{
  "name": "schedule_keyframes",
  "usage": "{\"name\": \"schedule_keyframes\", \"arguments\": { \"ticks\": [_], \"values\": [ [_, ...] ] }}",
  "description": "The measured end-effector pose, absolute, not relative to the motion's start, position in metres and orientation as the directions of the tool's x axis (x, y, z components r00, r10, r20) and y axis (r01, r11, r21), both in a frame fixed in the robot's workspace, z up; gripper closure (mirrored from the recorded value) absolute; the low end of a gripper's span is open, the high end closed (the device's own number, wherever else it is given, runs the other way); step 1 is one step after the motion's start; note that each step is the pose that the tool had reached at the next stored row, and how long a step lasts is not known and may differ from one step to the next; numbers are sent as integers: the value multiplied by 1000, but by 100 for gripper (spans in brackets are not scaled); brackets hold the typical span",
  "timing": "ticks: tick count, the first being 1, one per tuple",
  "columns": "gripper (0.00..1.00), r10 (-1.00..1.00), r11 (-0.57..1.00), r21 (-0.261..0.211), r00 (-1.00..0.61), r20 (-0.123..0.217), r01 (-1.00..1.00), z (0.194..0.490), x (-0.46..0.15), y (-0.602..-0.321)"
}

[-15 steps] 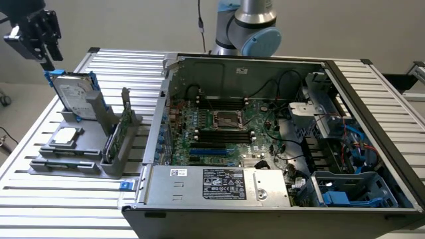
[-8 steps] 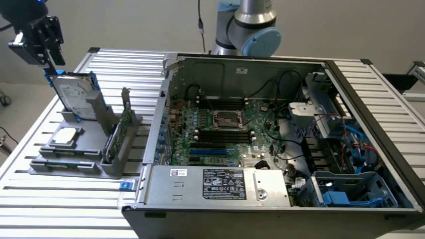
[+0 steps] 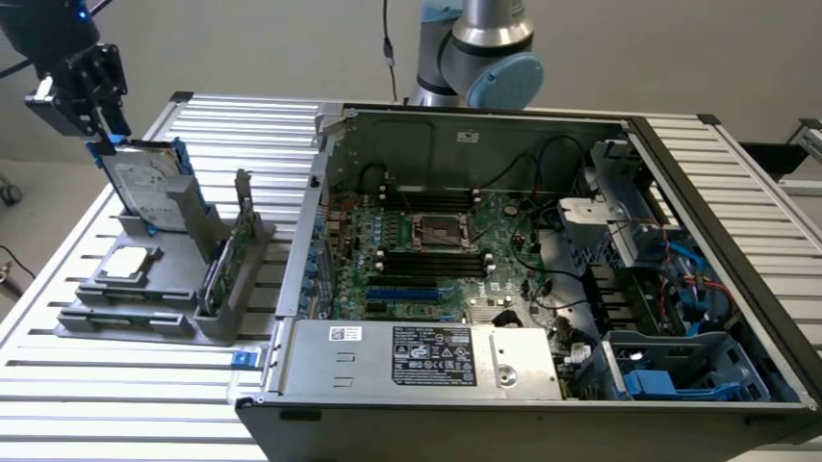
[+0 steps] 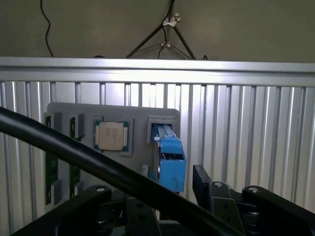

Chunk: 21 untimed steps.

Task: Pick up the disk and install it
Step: 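Pick up the disk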

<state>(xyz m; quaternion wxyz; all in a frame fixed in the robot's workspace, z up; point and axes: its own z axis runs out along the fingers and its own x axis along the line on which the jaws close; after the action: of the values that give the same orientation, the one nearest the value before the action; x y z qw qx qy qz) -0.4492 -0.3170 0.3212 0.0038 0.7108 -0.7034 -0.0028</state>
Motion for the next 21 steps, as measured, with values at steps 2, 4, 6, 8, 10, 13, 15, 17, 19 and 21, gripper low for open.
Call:
{"name": "schedule_keyframes", "arguments": {
  "ticks": [2, 4, 6, 8, 10, 13, 15, 17, 19, 21],
  "values": [
    [52, -1000, -10, 9, 10, 1, -1000, 318, -449, -317],
    [52, -1000, -10, 9, 10, 1, -1000, 314, -450, -317],
    [52, -1000, -10, 9, 10, 1, -1000, 310, -451, -317],
    [52, -1000, -10, 9, 10, 1, -1000, 307, -451, -317],
    [52, -1000, -10, 9, 10, 1, -1000, 303, -452, -316],
    [52, -1000, -11, 9, 11, 1, -1000, 298, -452, -316],
    [52, -1000, -10, 9, 10, 1, -1000, 294, -452, -316],
    [52, -1000, -10, 9, 10, 1, -1000, 290, -453, -316],
    [52, -1000, -10, 9, 10, 1, -1000, 289, -454, -316],
    [52, -1000, -11, 8, 11, 1, -1000, 288, -454, -316]
  ]
}}
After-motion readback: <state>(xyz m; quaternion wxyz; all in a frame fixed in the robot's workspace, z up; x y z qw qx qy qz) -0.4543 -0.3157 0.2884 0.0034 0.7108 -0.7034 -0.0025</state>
